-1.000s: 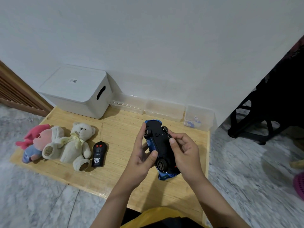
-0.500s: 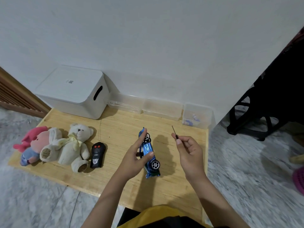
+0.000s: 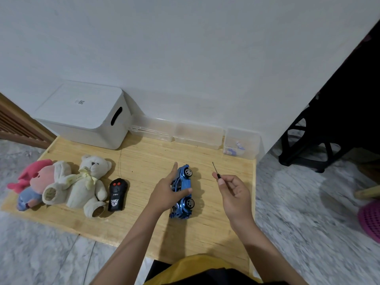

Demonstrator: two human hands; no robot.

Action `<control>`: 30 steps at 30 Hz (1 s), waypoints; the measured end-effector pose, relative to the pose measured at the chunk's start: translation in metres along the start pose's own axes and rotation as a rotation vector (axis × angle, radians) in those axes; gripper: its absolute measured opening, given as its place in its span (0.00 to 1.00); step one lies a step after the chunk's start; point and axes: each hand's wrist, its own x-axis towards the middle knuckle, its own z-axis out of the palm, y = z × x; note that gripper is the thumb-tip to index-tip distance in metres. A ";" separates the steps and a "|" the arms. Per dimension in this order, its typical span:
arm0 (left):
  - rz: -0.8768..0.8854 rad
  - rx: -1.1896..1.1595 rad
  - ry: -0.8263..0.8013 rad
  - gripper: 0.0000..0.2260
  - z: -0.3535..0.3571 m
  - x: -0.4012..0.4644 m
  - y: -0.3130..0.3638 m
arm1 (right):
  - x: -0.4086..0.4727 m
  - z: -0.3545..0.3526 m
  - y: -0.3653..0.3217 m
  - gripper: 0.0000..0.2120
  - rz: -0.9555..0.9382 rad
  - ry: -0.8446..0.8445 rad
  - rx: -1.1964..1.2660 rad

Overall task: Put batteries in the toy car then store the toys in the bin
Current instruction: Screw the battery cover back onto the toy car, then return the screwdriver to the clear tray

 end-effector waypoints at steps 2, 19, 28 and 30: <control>-0.042 0.063 0.065 0.42 0.004 0.004 -0.001 | 0.000 0.000 0.001 0.04 -0.001 0.008 -0.001; -0.023 0.120 0.166 0.30 0.031 0.016 0.001 | -0.005 -0.001 0.003 0.04 0.045 0.098 0.023; -0.052 0.000 0.120 0.31 0.010 0.014 0.000 | -0.007 0.020 0.005 0.06 0.086 0.126 -0.110; -0.061 -0.012 0.125 0.31 0.002 0.017 -0.001 | -0.005 0.031 0.006 0.08 0.104 0.105 -0.131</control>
